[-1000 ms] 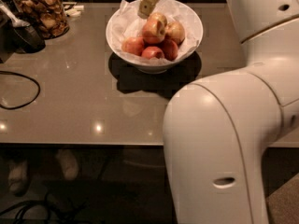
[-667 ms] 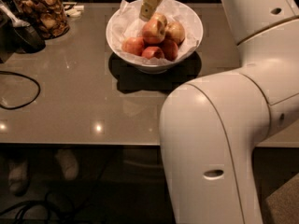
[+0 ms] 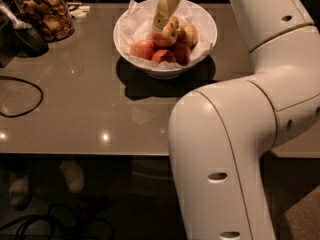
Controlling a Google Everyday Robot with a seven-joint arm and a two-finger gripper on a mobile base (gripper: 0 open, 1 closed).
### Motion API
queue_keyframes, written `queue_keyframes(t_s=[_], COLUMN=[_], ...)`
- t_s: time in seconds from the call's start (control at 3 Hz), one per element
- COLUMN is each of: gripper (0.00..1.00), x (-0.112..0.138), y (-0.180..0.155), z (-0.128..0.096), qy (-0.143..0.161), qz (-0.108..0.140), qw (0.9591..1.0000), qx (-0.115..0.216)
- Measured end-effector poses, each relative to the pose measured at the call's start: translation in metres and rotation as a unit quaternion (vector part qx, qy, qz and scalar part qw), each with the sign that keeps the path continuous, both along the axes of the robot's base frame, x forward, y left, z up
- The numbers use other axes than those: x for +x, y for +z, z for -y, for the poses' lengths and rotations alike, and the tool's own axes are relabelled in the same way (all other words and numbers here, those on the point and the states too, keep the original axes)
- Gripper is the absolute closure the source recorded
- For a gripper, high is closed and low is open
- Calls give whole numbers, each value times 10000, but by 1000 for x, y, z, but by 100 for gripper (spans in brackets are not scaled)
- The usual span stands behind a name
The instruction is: Pick apple from white bowl
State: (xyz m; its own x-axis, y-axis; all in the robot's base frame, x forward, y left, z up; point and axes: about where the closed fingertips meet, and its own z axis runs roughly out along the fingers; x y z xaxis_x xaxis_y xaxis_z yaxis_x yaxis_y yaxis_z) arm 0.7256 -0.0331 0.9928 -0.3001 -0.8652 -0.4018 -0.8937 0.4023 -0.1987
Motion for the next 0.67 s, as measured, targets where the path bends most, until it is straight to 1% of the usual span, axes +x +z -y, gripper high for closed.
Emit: queue_keyframes(t_s=[0.67], gripper=[24], x=[7], y=[-25], z=[1], qy=[-42], qz=[-225], qw=[9997], qx=[-35])
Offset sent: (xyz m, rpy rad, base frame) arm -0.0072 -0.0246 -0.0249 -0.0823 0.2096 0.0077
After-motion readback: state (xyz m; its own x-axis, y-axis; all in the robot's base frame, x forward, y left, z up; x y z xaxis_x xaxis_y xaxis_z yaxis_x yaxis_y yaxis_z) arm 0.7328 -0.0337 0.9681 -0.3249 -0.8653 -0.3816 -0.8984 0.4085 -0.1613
